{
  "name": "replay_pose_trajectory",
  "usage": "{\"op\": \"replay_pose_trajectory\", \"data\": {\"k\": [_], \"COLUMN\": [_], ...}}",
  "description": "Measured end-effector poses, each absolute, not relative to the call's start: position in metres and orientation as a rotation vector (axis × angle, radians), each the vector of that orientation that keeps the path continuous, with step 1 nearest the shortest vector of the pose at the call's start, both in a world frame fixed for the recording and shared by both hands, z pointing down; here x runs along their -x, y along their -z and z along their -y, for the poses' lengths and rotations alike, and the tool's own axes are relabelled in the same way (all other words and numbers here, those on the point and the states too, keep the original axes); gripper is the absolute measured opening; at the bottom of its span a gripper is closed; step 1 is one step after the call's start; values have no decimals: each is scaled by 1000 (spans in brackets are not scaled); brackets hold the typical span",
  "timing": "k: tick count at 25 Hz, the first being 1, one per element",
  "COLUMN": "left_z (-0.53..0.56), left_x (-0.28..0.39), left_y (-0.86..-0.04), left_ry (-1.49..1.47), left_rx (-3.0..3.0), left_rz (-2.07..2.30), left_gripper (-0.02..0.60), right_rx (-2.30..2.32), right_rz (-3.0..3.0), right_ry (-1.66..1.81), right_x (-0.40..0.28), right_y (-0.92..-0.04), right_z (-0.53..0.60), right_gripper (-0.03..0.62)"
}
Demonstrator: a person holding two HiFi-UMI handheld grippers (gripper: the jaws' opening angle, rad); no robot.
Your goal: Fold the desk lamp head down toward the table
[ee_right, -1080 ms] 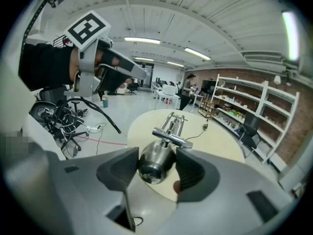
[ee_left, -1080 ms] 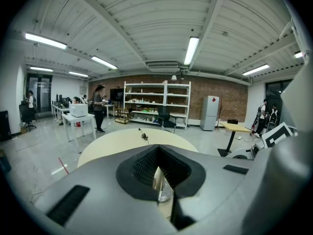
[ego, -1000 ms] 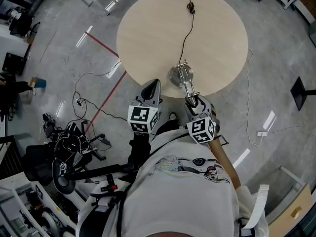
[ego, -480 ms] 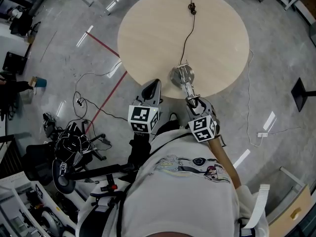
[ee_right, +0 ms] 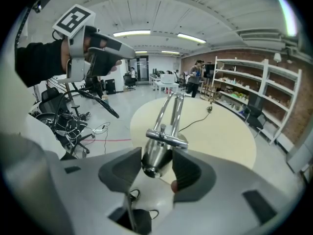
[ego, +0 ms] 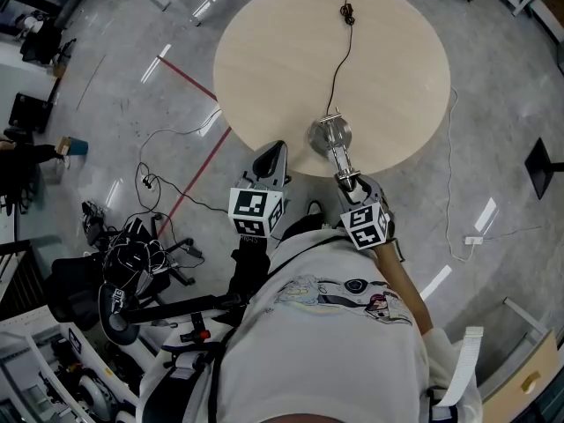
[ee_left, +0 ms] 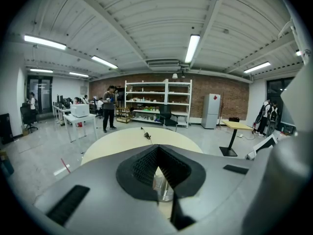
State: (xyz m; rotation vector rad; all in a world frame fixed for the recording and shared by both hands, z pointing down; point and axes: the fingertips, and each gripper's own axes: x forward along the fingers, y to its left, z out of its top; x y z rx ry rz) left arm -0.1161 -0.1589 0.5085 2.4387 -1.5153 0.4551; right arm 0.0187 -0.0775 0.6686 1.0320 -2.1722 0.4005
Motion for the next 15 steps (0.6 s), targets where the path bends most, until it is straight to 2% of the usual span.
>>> {"op": "replay_pose_trajectory", "data": {"k": [15], "left_z": [170], "left_x": [122], "left_y": [-501], "left_ry": [-443], "left_rx": [-2443], "left_rz": [1535], "left_gripper": [0], "right_rx": [-968], "right_rz": [2132], "right_ry": [-522], "right_x": [-19], "right_y": [-691], "right_z": [82], "right_gripper": [186]}}
